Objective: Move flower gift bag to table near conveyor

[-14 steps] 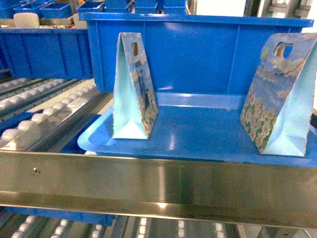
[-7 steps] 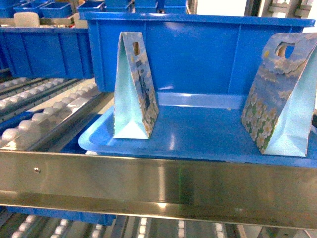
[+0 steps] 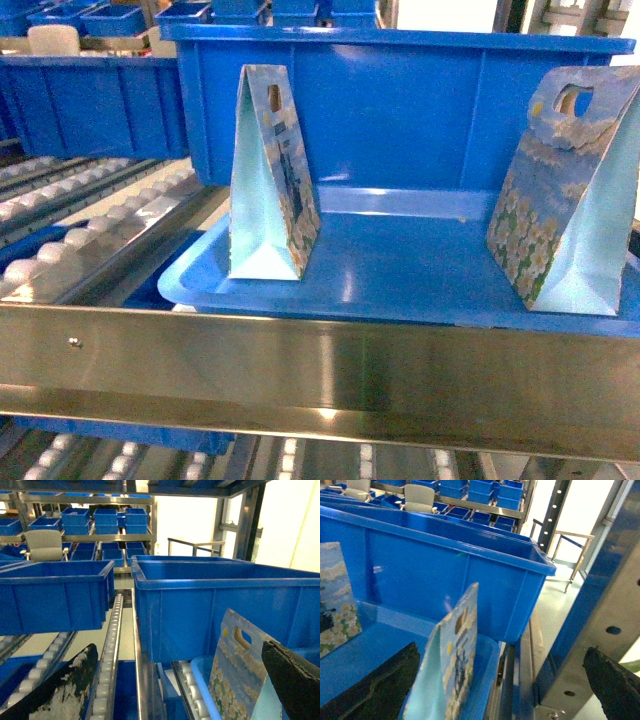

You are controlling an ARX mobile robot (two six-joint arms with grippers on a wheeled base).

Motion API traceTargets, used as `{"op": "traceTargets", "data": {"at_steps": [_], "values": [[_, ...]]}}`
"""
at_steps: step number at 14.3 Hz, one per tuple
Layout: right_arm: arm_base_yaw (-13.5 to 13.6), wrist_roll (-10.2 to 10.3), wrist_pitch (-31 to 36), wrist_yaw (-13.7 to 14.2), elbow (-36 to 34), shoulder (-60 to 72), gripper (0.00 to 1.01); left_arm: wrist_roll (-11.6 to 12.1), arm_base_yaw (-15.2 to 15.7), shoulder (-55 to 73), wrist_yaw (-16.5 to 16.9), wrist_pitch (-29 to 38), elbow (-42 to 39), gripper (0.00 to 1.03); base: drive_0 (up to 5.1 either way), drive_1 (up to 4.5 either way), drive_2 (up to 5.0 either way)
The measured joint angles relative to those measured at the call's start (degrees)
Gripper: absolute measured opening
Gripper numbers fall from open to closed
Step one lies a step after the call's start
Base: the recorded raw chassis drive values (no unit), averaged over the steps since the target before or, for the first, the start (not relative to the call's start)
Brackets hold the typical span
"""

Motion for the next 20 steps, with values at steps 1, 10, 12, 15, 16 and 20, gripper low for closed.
{"op": "traceTargets", "data": {"at_steps": [1,10,12,15,16,20], "values": [[1.8,0.0,0.0,0.9,0.8,0.8,0.98,0.0,0.0,0.0,0.0,0.0,0.0,0.98,0.0,0.0,0.0],[10.9,-3.0,-2.0,10.6,17.3,16.5,0.98,0.0,0.0,0.0,0.0,0.0,0.0,0.98,0.0,0.0,0.0],[11.3,-3.1,-2.3,12.3,20.0,21.0,0.98,0.0,0.0,0.0,0.0,0.0,0.0,0.98,0.0,0.0,0.0],[10.7,-1.1,-5.0,14.4,21.5,25.4,0.98,0.0,0.0,0.0,0.0,0.0,0.0,0.98,0.0,0.0,0.0],[10.4,-0.4,-5.0,14.6,21.5,25.4,0.98,0.0,0.0,0.0,0.0,0.0,0.0,0.98,0.0,0.0,0.0],[8.0,8.4,-10.1,12.9,20.5,25.7,0.98,0.0,0.0,0.0,0.0,0.0,0.0,0.98,0.0,0.0,0.0]]}}
